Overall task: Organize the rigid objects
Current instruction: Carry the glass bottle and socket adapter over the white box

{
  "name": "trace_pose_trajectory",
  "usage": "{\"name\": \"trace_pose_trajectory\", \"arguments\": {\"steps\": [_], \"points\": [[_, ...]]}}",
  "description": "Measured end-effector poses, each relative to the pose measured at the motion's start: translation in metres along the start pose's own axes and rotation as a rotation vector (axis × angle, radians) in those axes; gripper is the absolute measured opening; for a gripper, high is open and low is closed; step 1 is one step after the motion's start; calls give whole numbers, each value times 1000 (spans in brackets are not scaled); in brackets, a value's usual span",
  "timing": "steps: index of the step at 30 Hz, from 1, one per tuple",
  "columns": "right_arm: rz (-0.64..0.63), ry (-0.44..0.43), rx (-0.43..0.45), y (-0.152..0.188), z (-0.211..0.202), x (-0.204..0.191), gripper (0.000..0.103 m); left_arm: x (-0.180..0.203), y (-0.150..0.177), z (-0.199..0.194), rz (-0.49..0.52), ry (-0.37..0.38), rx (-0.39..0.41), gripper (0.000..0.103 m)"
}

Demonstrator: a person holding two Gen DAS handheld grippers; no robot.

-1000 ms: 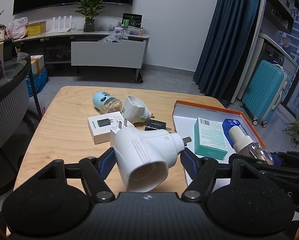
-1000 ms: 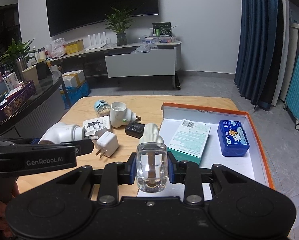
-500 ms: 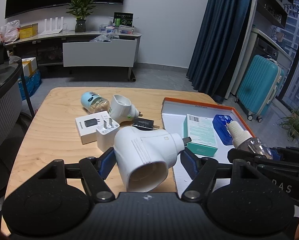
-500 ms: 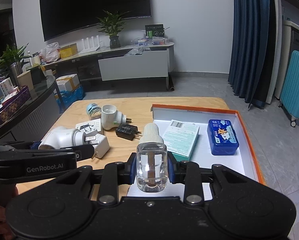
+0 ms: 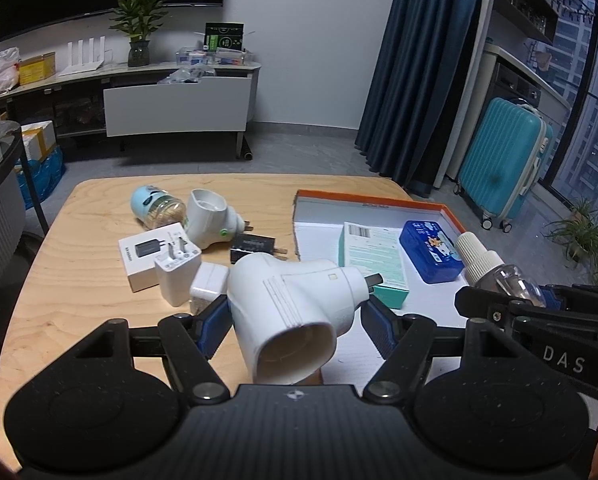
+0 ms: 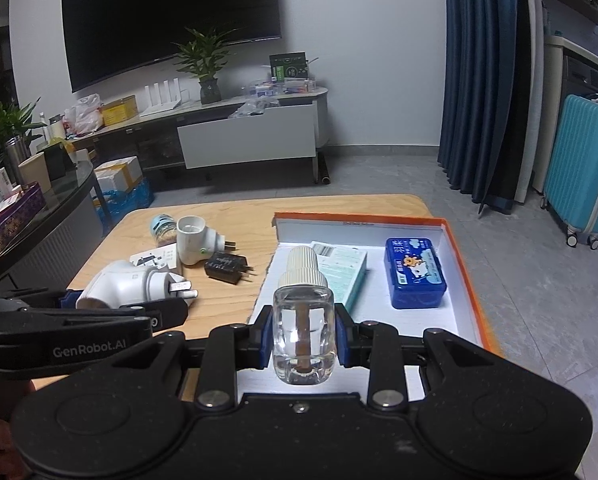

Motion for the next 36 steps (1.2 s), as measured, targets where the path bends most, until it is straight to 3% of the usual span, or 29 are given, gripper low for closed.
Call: {"name": "trace_pose_trajectory", "arguments": {"steps": [36], "points": [[76,118,24,-1,-7,58,37,50,1,27,97,90,-34,72]]}}
Point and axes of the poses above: each gripper's, at about its wrist camera, not at the fingertips, and z roughly the way its jaws point, x to its right, y to its underside, the point moved 3 cm from there along z, roughly the way its jaws point, and after that the axes turned 2 degrees about -x, right-handed, at the moved point
